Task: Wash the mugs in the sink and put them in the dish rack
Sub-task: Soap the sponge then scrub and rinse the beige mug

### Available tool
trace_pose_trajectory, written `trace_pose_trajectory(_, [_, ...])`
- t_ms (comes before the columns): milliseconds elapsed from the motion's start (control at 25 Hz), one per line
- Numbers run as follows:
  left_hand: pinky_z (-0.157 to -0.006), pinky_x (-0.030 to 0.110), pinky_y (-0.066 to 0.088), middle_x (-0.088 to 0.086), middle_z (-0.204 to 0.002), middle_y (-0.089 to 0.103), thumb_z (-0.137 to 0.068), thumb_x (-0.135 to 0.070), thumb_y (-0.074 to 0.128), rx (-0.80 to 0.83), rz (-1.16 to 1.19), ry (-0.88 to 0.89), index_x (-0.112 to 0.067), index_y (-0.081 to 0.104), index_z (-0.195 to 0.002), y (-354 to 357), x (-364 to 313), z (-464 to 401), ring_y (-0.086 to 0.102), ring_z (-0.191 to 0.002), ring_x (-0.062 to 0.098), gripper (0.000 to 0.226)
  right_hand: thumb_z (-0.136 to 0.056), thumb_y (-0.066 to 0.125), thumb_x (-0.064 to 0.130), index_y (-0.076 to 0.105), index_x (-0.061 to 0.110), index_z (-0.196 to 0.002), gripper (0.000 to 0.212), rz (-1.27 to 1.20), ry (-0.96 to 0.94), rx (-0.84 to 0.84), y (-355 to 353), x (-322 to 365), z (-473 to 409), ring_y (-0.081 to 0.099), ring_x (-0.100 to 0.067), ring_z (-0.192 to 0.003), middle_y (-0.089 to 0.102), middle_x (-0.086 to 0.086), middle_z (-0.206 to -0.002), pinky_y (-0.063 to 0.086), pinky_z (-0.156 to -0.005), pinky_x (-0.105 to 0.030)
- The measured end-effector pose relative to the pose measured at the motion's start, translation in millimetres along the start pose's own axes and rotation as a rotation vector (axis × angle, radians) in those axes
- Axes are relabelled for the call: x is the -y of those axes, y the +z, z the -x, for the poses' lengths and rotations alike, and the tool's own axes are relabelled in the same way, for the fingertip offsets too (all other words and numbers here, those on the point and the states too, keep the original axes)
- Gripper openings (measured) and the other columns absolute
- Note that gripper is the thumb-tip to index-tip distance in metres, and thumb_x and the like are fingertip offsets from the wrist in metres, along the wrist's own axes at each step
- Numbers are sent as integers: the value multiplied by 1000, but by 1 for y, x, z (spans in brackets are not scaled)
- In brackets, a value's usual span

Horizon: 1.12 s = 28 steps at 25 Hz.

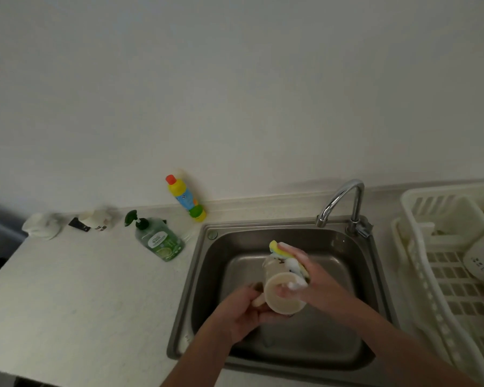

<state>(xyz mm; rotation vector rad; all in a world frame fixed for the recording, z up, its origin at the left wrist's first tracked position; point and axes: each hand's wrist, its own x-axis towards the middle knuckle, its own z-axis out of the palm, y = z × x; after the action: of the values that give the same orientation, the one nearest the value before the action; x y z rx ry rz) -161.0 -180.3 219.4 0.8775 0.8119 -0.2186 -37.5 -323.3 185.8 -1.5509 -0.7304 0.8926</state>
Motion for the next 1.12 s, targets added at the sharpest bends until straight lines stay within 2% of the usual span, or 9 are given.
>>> trace_pose_trajectory(160, [-80, 53, 60, 31, -111, 67, -92, 11, 43, -107, -3, 126, 6, 54, -123, -6, 8, -8, 69, -97, 40, 34, -77, 80, 41, 16, 49, -150, 97, 191, 16, -2, 2, -12, 1, 47, 0, -129, 39, 18, -150, 43, -108, -30])
trace_pose_trajectory(320, [-79, 58, 58, 30, -110, 65, -86, 17, 42, -147, -55, 269, 3, 54, -121, -13, 1, -23, 70, -93, 37, 39, -98, 53, 45, 18, 37, -155, 67, 433, 38, -193, 8, -13, 13, 62, 6, -88, 62, 12, -123, 55, -78, -20])
trace_pose_trajectory(400, [-72, 52, 59, 22, -98, 64, -84, 19, 42, -148, -144, 336, 1, 55, -111, -13, -6, -26, 70, -82, 29, 35, -102, 41, 48, 13, 41, -155, 60, 518, -74, -207, 14, -9, 22, 52, 6, -121, 46, 11, -148, 50, -98, -23])
trace_pose_trajectory(480, [-68, 46, 59, 16, -90, 64, -83, 19, 42, -145, -252, 381, -1, 55, -101, -14, -11, -28, 69, -77, 24, 30, -104, 39, 41, 15, 39, -156, 58, 713, -275, -209, 23, -9, 22, 16, -13, -151, 13, 10, -165, 27, -120, -33])
trace_pose_trajectory(600, [-70, 42, 60, 15, -99, 70, -86, 15, 43, -77, -412, 401, -8, 59, -106, -14, -13, -27, 71, -89, 28, 34, -94, 49, 36, 24, 29, -155, 66, 1115, -408, -262, 40, -8, 5, 3, -39, -151, 6, -2, -166, 22, -118, -42])
trace_pose_trajectory(720, [-66, 37, 59, 20, -106, 65, -89, 12, 43, -61, -450, 370, -4, 55, -109, -25, -17, -22, 67, -93, 30, 29, -99, 48, 32, 3, 37, -157, 73, 867, -230, -349, 46, 1, -6, -4, -19, -153, -15, 14, -163, 25, -120, -33])
trace_pose_trajectory(840, [-65, 41, 59, 22, -109, 63, -90, 12, 42, -77, -338, 325, -2, 54, -113, -46, -26, -21, 67, -94, 32, 29, -104, 43, 34, 2, 35, -155, 66, 650, -200, -365, 57, -9, 3, 0, -1, -150, -10, 23, -162, 22, -122, -32])
trace_pose_trajectory(1000, [-59, 31, 57, 19, -100, 65, -90, 10, 43, -82, -444, 354, -3, 50, -106, -63, -31, -24, 68, -85, 25, 22, -93, 49, 38, 23, 22, -157, 71, 1073, -332, -345, 103, -23, -3, 4, -34, -152, 3, -3, -166, 26, -117, -43])
trace_pose_trajectory(1120, [-61, 34, 59, 15, -99, 63, -92, 8, 43, -67, -482, 353, -7, 50, -103, -69, -32, -22, 67, -85, 22, 20, -97, 47, 34, 19, 26, -157, 67, 1006, -281, -465, 103, -15, -15, 9, -26, -152, 3, 2, -166, 30, -118, -41])
